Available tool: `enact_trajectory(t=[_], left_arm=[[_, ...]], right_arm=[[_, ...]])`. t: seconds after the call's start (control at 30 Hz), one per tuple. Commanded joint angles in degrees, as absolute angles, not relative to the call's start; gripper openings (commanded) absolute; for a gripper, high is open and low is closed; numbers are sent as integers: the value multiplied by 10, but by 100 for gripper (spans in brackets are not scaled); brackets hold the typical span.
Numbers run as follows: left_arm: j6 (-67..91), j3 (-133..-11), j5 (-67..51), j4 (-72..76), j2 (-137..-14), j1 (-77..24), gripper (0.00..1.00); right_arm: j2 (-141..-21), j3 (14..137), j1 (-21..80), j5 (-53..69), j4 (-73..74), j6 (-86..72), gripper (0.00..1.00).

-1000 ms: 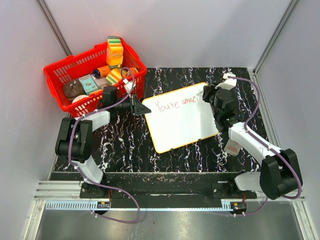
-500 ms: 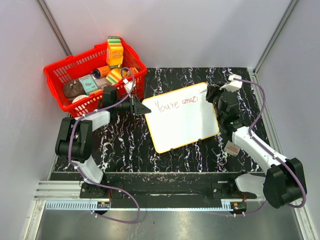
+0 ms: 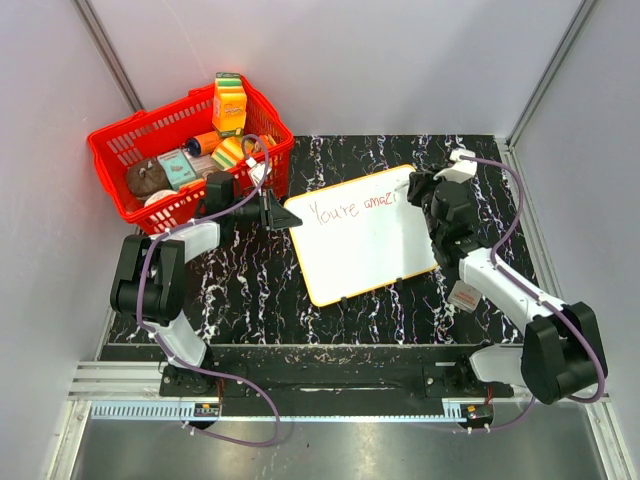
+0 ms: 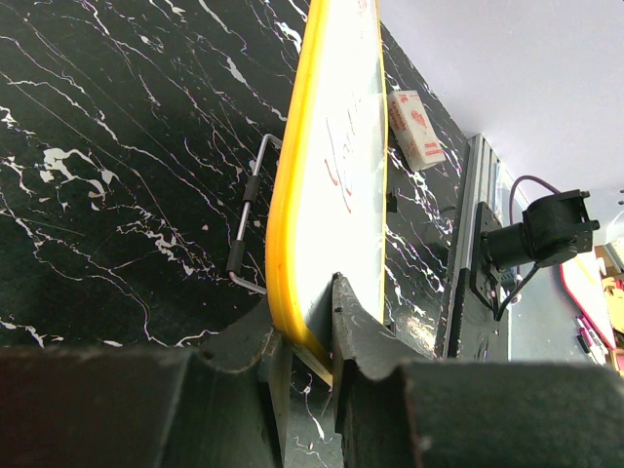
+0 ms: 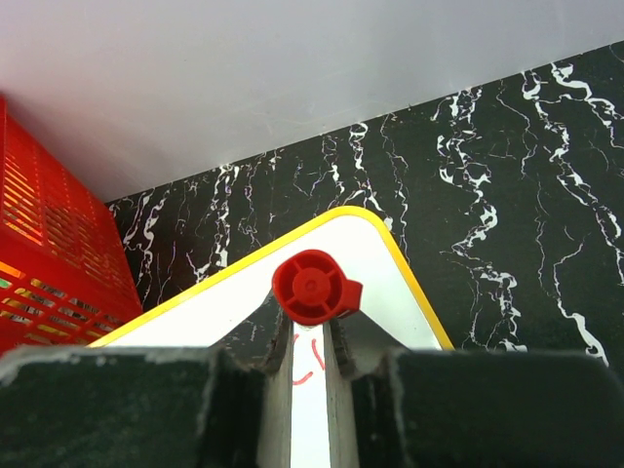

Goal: Write a sentence on the whiteboard

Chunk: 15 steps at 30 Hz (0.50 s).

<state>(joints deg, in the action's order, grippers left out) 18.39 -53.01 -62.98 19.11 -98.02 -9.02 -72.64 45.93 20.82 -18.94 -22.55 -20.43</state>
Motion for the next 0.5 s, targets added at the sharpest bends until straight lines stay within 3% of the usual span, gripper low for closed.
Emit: enact_trajectory(t=[0.0,0.47], left_arm=[[63,-512,-592,156,-1002,-120,0],[63,-511,-591,156,-1003,-120,0]], right_arm=[[-744,470,204,-184,-270,-209,0],[-704,447,204,-201,-258,-211,0]])
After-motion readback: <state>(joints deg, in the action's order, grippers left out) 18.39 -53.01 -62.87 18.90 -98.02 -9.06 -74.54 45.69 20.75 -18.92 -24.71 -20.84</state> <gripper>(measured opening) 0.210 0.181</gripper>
